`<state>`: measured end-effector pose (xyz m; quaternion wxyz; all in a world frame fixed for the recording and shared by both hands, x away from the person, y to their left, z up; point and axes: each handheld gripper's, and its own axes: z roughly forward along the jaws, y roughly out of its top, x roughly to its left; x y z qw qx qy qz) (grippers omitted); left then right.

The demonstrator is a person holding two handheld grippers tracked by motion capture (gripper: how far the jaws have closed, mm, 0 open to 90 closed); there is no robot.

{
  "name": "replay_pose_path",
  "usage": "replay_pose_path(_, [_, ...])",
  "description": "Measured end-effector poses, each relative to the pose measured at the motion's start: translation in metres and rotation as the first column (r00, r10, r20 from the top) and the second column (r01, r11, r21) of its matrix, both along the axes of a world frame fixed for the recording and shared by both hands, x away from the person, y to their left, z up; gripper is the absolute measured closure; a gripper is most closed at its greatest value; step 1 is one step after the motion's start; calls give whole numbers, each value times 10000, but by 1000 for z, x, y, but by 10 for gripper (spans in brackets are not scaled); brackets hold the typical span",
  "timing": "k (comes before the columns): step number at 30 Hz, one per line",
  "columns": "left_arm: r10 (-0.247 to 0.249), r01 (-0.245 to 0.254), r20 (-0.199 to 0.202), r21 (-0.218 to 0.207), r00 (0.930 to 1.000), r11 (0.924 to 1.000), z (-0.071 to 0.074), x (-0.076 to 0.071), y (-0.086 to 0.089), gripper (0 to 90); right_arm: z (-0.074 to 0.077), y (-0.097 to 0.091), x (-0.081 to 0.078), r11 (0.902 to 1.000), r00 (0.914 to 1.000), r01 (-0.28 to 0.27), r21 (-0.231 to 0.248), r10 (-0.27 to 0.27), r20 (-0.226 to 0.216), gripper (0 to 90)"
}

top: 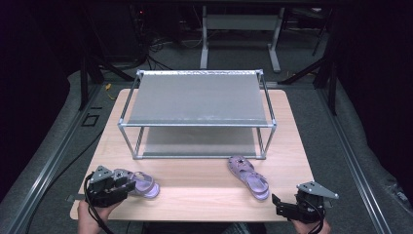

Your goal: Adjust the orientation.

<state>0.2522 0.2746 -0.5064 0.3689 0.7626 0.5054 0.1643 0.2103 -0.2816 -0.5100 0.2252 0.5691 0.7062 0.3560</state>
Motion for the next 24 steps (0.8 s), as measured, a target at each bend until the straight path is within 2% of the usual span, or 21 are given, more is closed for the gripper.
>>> replay_pose_path(5, [96,-97,-11,-92,10000,9999,-5,-1,-2,595,1,-1,-1,10000,10000,29,-25,-29,-25,27])
replay_pose_path(10, [-94,93,-41,-85,9999,9999,-6,3,-2,609,1,0,0,10000,10000,-4,-10,4,-38,28])
replay_pose_path(13, [-402,403,-107,84,9991,9992,-4,7,-1,620,0,1,0,10000,10000,14,-2,-14,28,28])
replay_pose_path(14, [-664,666,-111,187,9977,9976,-2,8,1,656,0,0,0,10000,10000,31,-16,-31,22,28])
replay_pose_path(15, [-664,666,-111,187,9977,9976,-2,8,1,668,0,0,0,10000,10000,31,-16,-31,22,28])
replay_pose_path(17, [-978,982,-139,313,9951,9947,1,8,3,708,1,-1,-1,10000,10000,69,-34,-69,16,30])
replay_pose_path(24, [-1063,1076,-255,599,9940,9924,4,3,9,736,2,-2,-2,9999,9999,134,-5,-134,73,30])
